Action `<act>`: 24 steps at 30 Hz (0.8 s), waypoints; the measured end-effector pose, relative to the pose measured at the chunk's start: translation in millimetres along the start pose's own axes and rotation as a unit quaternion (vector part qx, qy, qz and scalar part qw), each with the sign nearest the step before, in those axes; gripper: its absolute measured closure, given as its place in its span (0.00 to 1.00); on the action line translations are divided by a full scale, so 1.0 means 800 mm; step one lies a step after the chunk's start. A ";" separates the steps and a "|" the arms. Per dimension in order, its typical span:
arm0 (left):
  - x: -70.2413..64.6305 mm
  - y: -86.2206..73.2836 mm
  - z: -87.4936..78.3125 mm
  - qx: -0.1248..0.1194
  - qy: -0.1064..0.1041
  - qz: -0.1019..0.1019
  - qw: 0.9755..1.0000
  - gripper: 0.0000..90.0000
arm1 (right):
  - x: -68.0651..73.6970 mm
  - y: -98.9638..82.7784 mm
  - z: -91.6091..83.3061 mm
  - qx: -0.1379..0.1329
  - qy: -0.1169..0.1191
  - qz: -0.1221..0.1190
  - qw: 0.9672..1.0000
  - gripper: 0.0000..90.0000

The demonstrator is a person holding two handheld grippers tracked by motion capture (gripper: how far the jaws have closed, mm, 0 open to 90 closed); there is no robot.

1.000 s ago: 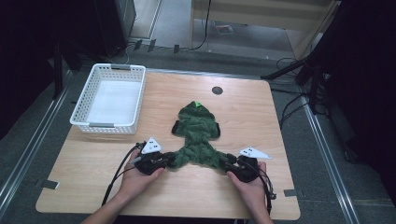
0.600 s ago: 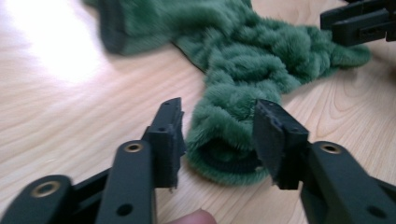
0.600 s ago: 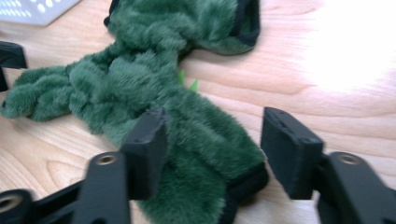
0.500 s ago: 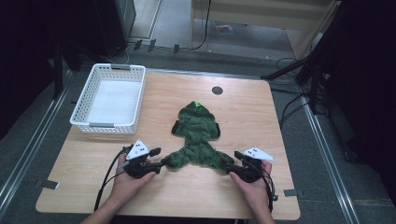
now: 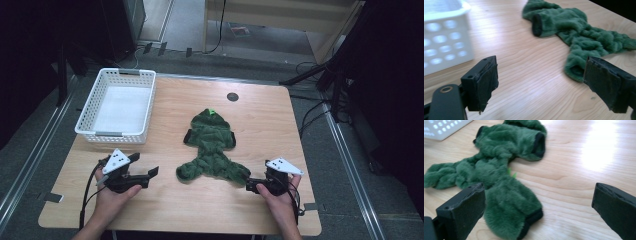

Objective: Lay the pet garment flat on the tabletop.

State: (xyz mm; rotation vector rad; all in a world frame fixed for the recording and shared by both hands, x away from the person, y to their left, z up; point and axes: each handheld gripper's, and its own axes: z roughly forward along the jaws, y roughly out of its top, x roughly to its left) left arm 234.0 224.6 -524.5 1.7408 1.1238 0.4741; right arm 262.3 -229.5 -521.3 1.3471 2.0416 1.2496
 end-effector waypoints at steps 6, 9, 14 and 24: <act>0.033 -0.008 -0.022 -0.011 0.031 -0.018 0.999 0.09 | -0.011 -0.001 -0.010 -0.011 -0.028 0.005 1.000 0.00; 0.047 -0.015 -0.028 -0.009 0.038 -0.026 0.999 0.03 | -0.017 -0.004 -0.013 -0.014 -0.043 0.007 0.999 0.00; 0.064 -0.024 -0.042 -0.012 0.042 -0.035 0.998 0.00 | -0.029 -0.010 -0.019 -0.014 -0.053 0.012 0.998 0.00; 0.093 -0.038 -0.069 -0.009 0.072 -0.049 0.996 0.00 | -0.051 -0.024 -0.025 -0.001 -0.070 0.024 0.997 0.00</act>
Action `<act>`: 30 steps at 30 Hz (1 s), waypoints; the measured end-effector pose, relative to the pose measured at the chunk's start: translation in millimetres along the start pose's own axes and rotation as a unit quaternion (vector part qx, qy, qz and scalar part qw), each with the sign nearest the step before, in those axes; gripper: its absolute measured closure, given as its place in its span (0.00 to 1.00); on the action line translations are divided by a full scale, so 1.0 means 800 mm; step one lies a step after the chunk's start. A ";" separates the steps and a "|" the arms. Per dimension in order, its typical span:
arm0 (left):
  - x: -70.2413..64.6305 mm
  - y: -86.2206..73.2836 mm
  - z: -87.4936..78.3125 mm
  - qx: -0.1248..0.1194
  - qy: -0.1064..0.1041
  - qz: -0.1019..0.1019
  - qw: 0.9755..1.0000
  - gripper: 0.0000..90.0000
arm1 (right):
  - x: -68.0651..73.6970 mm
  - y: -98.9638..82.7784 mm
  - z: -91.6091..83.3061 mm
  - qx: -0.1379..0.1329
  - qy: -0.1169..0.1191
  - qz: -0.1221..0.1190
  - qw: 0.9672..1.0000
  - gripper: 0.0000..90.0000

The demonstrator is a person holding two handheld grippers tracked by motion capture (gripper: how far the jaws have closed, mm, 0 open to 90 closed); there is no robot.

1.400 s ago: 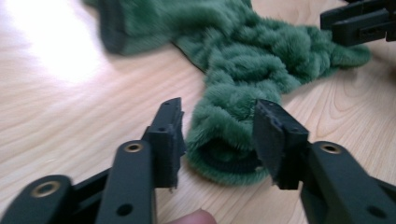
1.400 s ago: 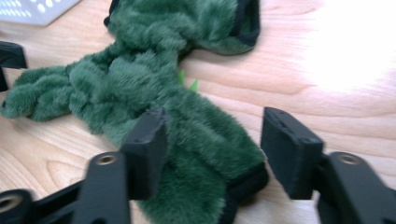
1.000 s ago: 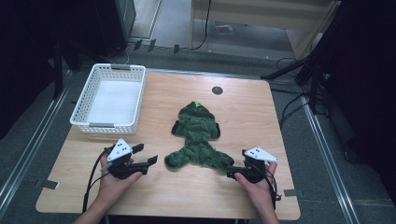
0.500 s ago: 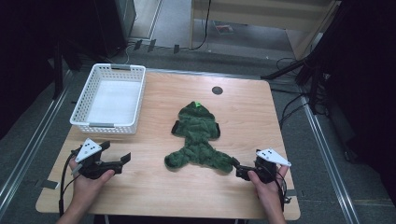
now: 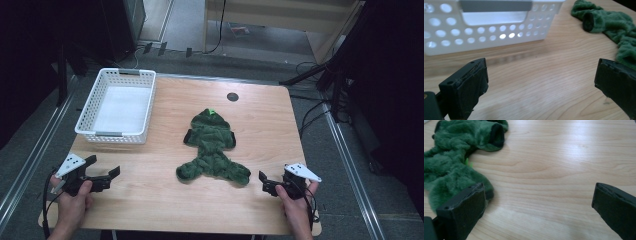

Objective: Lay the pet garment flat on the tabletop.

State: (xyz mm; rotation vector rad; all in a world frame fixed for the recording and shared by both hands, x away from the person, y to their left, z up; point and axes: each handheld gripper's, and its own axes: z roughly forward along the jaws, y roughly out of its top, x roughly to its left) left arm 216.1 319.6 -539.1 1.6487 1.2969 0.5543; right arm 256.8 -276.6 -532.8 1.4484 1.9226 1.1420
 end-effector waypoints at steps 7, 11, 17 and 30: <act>0.028 -0.006 -0.018 -0.004 0.028 -0.020 0.999 0.00 | -0.017 -0.011 -0.007 0.009 -0.016 0.013 1.000 0.00; 0.045 -0.012 -0.027 -0.004 0.049 -0.035 0.998 0.00 | -0.028 -0.019 -0.014 0.013 -0.026 0.022 0.999 0.00; 0.064 -0.015 -0.043 -0.014 0.080 -0.039 0.996 0.00 | -0.039 -0.030 -0.029 0.012 -0.033 0.035 0.999 0.00; 0.077 -0.017 -0.034 -0.006 0.089 -0.069 0.994 0.00 | -0.041 -0.032 -0.021 0.018 -0.045 0.034 0.998 0.00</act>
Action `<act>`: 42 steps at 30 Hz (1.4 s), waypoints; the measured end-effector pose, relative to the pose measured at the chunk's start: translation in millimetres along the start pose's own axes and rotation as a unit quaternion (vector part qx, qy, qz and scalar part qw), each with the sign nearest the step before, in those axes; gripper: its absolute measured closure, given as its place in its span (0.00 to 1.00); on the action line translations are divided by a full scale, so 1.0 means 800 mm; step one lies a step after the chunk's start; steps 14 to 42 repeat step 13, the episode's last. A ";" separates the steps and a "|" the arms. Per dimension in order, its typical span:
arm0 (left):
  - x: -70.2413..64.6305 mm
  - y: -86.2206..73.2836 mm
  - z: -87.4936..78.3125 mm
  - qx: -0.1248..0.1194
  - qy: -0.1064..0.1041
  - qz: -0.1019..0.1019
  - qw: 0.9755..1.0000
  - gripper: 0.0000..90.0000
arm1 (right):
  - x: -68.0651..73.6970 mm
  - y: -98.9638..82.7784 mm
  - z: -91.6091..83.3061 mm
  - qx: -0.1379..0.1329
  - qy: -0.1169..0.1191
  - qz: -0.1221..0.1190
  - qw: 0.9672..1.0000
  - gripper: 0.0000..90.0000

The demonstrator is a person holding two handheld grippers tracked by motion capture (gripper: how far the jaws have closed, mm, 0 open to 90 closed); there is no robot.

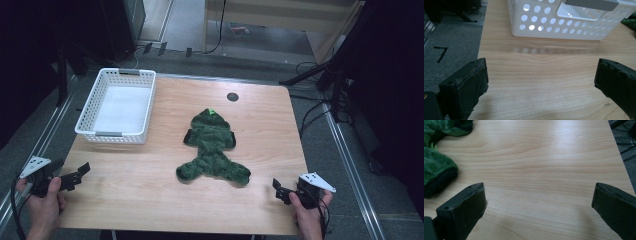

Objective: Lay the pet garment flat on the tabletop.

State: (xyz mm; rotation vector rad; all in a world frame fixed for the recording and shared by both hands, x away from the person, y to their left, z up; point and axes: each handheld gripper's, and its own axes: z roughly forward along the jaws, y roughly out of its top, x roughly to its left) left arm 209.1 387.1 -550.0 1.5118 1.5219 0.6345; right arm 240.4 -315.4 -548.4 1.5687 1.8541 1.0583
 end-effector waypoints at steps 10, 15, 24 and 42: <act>0.001 0.000 0.004 0.008 0.007 -0.008 1.000 0.00 | -0.004 0.000 0.001 0.002 -0.001 0.016 1.000 0.00; 0.000 0.000 0.005 0.012 0.009 -0.007 1.000 0.00 | -0.004 0.000 0.001 0.002 -0.002 0.017 1.000 0.00; 0.000 0.000 0.005 0.012 0.009 -0.007 1.000 0.00 | -0.004 0.000 0.001 0.002 -0.002 0.017 1.000 0.00; 0.000 0.000 0.005 0.012 0.009 -0.007 1.000 0.00 | -0.004 0.000 0.001 0.002 -0.002 0.017 1.000 0.00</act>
